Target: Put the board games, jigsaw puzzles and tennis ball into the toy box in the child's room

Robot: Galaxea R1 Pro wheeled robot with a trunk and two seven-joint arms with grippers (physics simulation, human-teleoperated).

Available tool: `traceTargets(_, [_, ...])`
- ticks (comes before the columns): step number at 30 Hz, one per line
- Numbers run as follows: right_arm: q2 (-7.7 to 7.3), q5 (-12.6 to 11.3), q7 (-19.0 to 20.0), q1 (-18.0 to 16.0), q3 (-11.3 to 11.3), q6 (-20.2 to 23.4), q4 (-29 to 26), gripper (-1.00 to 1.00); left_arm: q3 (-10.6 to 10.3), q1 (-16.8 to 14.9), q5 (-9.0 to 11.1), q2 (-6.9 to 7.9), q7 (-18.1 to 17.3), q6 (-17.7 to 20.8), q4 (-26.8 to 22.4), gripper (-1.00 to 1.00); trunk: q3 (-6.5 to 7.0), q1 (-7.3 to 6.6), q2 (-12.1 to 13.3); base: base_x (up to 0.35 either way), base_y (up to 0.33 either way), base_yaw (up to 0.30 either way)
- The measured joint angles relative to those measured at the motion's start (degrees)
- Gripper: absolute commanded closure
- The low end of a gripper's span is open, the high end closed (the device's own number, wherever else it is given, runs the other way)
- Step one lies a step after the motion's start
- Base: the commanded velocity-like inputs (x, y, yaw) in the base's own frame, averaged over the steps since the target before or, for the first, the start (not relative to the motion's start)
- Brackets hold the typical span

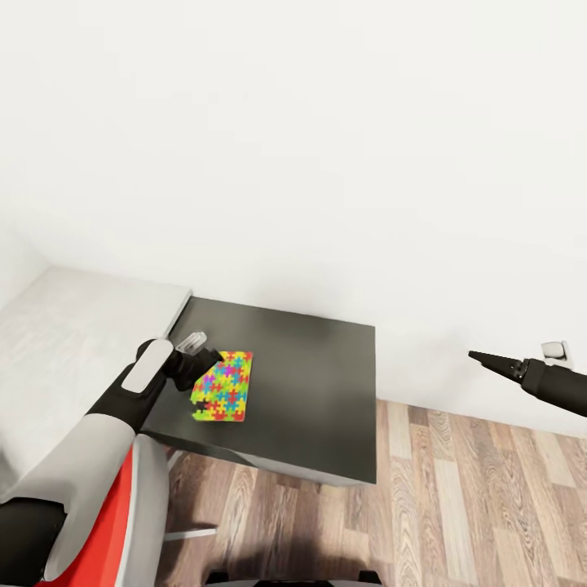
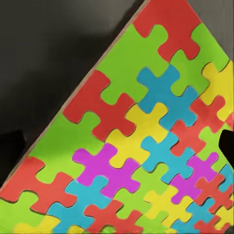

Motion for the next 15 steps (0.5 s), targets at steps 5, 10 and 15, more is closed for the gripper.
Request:
traceTargets(5, [0.0,0.0,0.01,0.0,0.0,0.0,0.01,-1.0,0.06,0.01,0.13,0.11,0.01,-0.01,0.0,-1.0,0.0,-0.01,0.0,-0.143,-0.096,0.0])
traceTargets(10, [0.0,0.0,0.01,0.0,0.0,-0.01,0.01,-1.0,0.08,0.01,0.31,0.25,0.02,-0.01,0.0,-1.0,0.0,-0.02,0.0,-0.048,-0.032,0.0])
traceTargets(15, [0.0,0.01,0.01,0.0,0.0,-0.01,0.01,-1.0,0.09,0.01,0.4,0.31,0.02,-0.01,0.0,-1.0,0.0,-0.02,0.0,-0.015,-0.01,-0.002])
